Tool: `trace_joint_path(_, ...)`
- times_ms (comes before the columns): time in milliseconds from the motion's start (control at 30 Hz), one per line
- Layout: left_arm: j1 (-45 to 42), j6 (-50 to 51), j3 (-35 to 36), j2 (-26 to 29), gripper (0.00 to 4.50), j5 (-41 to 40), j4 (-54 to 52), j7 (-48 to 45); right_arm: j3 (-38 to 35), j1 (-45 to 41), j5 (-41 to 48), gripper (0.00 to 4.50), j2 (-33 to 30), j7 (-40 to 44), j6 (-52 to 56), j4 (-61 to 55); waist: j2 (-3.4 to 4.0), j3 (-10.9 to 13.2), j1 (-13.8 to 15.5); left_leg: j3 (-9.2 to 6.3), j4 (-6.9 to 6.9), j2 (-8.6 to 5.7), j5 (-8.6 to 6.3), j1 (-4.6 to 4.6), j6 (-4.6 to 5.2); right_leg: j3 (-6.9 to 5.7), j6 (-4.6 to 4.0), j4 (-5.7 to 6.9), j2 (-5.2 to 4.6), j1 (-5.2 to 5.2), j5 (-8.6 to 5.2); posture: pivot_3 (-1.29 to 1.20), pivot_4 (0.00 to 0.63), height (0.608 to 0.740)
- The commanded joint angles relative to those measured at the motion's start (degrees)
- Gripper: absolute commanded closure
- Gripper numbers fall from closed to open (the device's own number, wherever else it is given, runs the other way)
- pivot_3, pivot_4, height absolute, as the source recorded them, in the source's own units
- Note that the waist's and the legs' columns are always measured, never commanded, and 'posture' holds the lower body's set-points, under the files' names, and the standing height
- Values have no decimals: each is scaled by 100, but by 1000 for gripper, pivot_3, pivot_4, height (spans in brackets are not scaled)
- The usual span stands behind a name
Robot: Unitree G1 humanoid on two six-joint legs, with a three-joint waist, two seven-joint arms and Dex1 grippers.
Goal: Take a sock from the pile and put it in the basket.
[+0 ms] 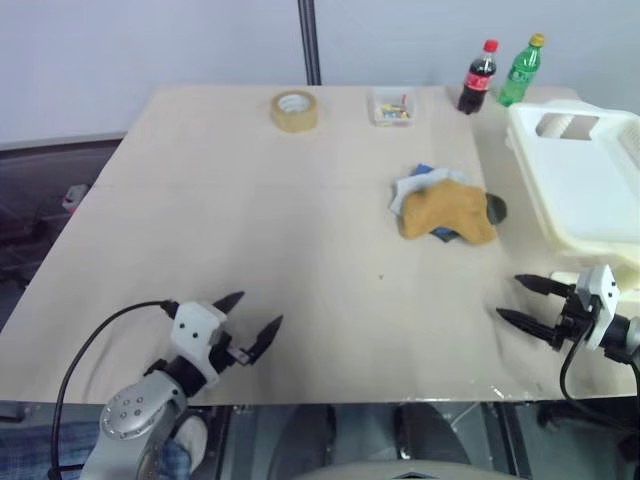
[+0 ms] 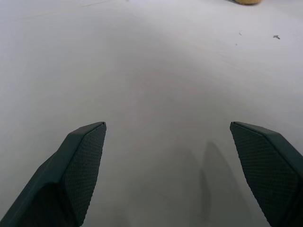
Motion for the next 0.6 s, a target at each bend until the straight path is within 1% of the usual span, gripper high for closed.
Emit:
trace_joint_path(33, 22, 15, 140, 33, 0, -134, -286, -44, -263, 44, 129, 39, -93, 58, -57, -141, 0, 0, 0, 0, 0, 0, 0, 0, 0, 0, 0, 0, 0, 0, 0, 0, 150, 740)
trace_joint_path(200, -1, -59, 82, 49, 0, -181, -297, -148, -346, 247, 184, 39, -17, -34, -82, -352, 0, 0, 6, -2, 0, 0, 0, -1, 0, -2, 0, 0, 0, 0, 0, 0, 150, 740)
trace_joint_path(367, -94, -99, 78, 14, 0, -231, -335, -188, -365, 240, 265, 39, 91, -103, -82, -454, -1, 0, -4, 1, 0, 2, 0, 2, 0, 1, 0, 1, 3, 0, 0, 0, 150, 740)
trace_joint_path(467, -117, -300, 76, -21, 0, -277, -341, -327, -363, 230, 299, 39, 132, -117, -87, -494, 0, 0, -1, 1, 0, 1, 0, 1, 0, 1, 0, 0, 4, 0, 0, 0, 150, 740)
trace_joint_path(600, -41, -358, 97, -27, 0, -337, -334, -408, -360, 275, 305, 39, 156, -131, -100, -529, 0, 0, 0, 1, 0, 0, 0, 0, 0, 2, 0, -1, 2, 0, 0, 0, 150, 740)
